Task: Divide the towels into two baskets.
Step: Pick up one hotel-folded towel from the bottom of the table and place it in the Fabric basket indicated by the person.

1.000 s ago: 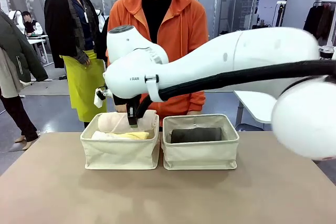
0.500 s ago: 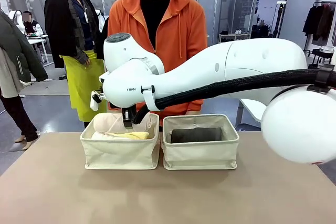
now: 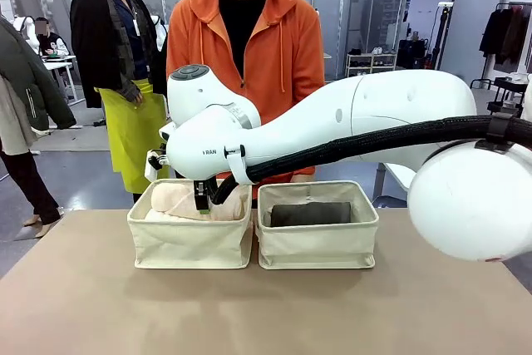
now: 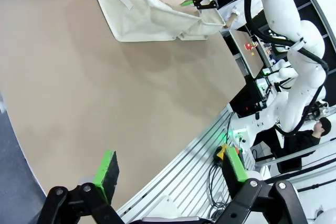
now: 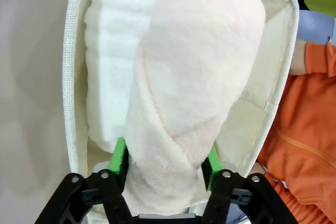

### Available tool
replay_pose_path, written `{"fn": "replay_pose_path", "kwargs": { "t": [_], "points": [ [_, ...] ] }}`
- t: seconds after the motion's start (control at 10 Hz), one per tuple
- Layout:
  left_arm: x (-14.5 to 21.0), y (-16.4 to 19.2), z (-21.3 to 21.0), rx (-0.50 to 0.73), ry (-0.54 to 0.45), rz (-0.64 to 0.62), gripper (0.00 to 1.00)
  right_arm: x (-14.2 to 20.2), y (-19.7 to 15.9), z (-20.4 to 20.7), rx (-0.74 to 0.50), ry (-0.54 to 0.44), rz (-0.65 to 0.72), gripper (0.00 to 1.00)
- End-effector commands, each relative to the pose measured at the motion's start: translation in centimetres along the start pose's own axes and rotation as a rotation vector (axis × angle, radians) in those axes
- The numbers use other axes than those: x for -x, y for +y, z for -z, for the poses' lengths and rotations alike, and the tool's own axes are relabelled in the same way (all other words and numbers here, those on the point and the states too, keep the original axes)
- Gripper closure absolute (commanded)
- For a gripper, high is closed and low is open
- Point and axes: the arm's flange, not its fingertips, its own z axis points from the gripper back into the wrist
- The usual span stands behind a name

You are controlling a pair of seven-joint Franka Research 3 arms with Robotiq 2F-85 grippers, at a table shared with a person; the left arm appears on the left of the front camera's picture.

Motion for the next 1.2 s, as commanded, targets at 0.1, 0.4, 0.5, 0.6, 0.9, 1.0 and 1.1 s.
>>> {"fn": "replay_pose_path", "kwargs": {
  "t": [0.1,0.4,0.5,0.6,0.9,1.0,1.1],
  "points": [
    [0.0,-0.3,-0.3,-0.002,-0.007,0.007,0.00,-0.2,0.6,-0.3,0.023,-0.010,0.042,0.00],
    [0.0,-0.3,-0.3,-0.002,-0.007,0.007,0.00,-0.1,0.6,-0.6,0.018,-0.013,0.043,0.00],
    [0.0,-0.3,-0.3,-0.002,-0.007,0.007,0.00,0.8,0.4,-0.4,0.002,0.014,0.064,0.00],
    [0.0,-0.3,-0.3,-0.002,-0.007,0.007,0.00,-0.1,-0.1,-0.2,0.009,-0.011,0.013,0.00],
    [0.0,-0.3,-0.3,-0.002,-0.007,0.007,0.00,-0.1,-0.1,-0.2,0.009,-0.011,0.013,0.00],
    [0.0,-0.3,-0.3,-0.002,-0.007,0.007,0.00,-0.1,-0.1,-0.2,0.009,-0.011,0.013,0.00],
    [0.0,-0.3,-0.3,-0.002,-0.007,0.007,0.00,-0.1,-0.1,-0.2,0.009,-0.011,0.013,0.00]
  ]
}}
